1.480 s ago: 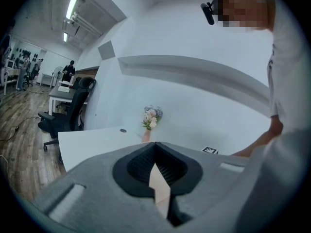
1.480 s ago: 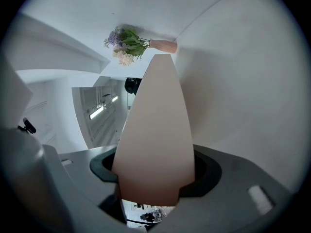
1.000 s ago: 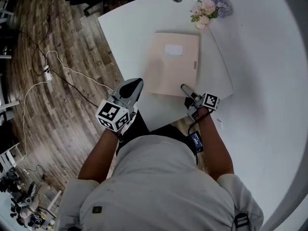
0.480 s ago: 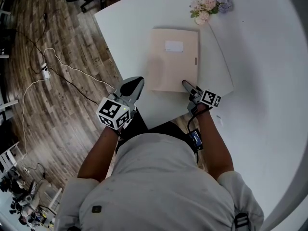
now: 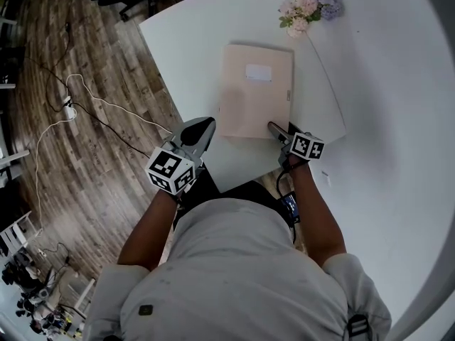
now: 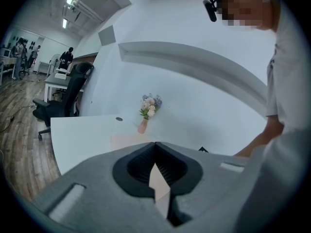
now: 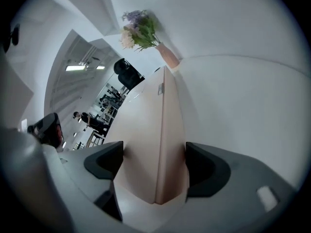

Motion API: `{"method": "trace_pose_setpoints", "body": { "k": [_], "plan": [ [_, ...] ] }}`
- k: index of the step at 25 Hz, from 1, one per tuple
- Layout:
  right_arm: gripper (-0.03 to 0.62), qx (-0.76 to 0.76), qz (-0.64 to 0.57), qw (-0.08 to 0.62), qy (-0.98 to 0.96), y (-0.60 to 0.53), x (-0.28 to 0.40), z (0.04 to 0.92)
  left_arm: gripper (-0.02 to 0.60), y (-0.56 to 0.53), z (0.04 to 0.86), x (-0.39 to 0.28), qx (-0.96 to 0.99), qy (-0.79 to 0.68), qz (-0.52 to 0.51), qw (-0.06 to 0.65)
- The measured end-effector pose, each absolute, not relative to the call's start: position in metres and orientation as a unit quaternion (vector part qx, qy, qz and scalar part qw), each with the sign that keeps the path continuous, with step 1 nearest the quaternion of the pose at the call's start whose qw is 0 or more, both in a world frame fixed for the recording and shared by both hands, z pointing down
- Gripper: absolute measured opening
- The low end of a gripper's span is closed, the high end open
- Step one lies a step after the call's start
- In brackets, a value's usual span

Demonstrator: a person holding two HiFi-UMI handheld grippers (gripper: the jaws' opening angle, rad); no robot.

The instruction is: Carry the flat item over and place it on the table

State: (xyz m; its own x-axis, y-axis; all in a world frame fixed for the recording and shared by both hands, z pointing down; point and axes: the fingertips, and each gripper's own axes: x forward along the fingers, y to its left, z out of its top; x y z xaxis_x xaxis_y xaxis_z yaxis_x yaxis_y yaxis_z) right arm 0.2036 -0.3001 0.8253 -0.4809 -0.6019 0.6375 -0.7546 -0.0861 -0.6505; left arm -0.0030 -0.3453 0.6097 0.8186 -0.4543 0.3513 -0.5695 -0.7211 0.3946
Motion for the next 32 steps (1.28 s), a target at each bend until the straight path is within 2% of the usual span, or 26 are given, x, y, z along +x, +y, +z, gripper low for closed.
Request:
{"method": "trace_pose_setpoints", "body": {
  "k": [6,13,21,25,32],
  "plan": [
    [0.397,0.514,0.494,0.124,-0.69,-0.305,0.207,0.82,0.0,-0.342,0.605,-0.002,0.92,-0.284,0.112,0.244],
    [0.334,0.511,0.409,0.189,-0.732,-0.308,0.207,0.783,0.0,-0.327,0.587,-0.002,0.922,-0.299,0.1,0.225],
    [0.248,0.499,0.323,0.184,-0.783,-0.308,0.197,0.707,0.0,-0.305,0.551,0.0,0.923,-0.323,0.08,0.196],
    [0.171,0.489,0.28,0.15,-0.813,-0.304,0.191,0.654,0.0,-0.293,0.529,0.005,0.926,-0.329,0.065,0.173],
    [0.082,0.482,0.201,0.115,-0.845,-0.286,0.189,0.574,0.0,-0.274,0.494,0.011,0.926,-0.348,0.042,0.139]
  ]
}}
